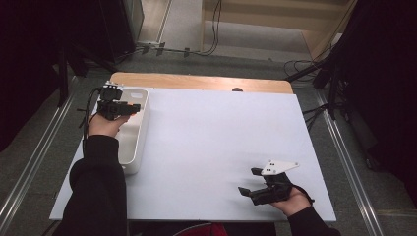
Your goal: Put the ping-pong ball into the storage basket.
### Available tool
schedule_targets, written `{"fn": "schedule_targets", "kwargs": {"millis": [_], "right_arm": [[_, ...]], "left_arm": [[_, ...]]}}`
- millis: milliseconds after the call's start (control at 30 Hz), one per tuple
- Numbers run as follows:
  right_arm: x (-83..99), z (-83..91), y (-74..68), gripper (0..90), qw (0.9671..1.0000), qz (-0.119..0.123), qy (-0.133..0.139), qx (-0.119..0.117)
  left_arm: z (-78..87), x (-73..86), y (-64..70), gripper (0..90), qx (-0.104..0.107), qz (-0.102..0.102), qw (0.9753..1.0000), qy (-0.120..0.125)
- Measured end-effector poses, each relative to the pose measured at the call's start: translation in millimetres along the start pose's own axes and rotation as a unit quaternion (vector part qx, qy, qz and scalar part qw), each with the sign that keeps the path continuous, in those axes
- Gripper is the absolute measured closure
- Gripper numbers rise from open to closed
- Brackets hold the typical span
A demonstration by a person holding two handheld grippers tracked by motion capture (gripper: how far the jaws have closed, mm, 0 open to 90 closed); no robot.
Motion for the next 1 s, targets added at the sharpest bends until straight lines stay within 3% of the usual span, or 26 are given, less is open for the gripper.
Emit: {"fn": "schedule_targets", "kwargs": {"millis": [167,467,600,700,933,1000], "right_arm": [[-0.1,0.2,0.0,14.8,1.0,0.0,0.0,0.0],[0.3,0.6,0.1,14.8,1.0,0.0,-0.001,0.001],[0.6,1.2,-0.2,14.8,1.0,0.0,0.001,0.003],[0.7,1.0,0.3,14.8,1.0,0.001,0.002,0.002],[0.5,1.4,0.5,14.8,1.0,0.001,0.002,0.002],[0.7,1.5,0.0,14.8,1.0,0.0,0.002,0.002]], "left_arm": [[5.6,-4.1,3.3,37.8,0.013,0.008,0.9999,0.002],[19.3,-14.9,19.6,29.4,0.035,-0.016,0.9991,0.018],[20.2,-17.3,28.8,29.1,0.057,-0.024,0.9979,0.02],[20.0,-18.8,34.3,29.0,0.062,-0.027,0.9975,0.018],[19.8,-21.5,49.2,29.0,0.093,-0.041,0.9947,0.019],[19.6,-22.3,53.7,28.9,0.113,-0.038,0.9926,0.021]]}}
Point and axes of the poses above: each handheld gripper's, and its own axes: z roughly backward along the jaws, x roughly out of its underside, y roughly to its right, the point moved 3 cm from there along -z, roughly forward along the jaws, and after that the axes turned 9 degrees about x, right-handed, at the moved point
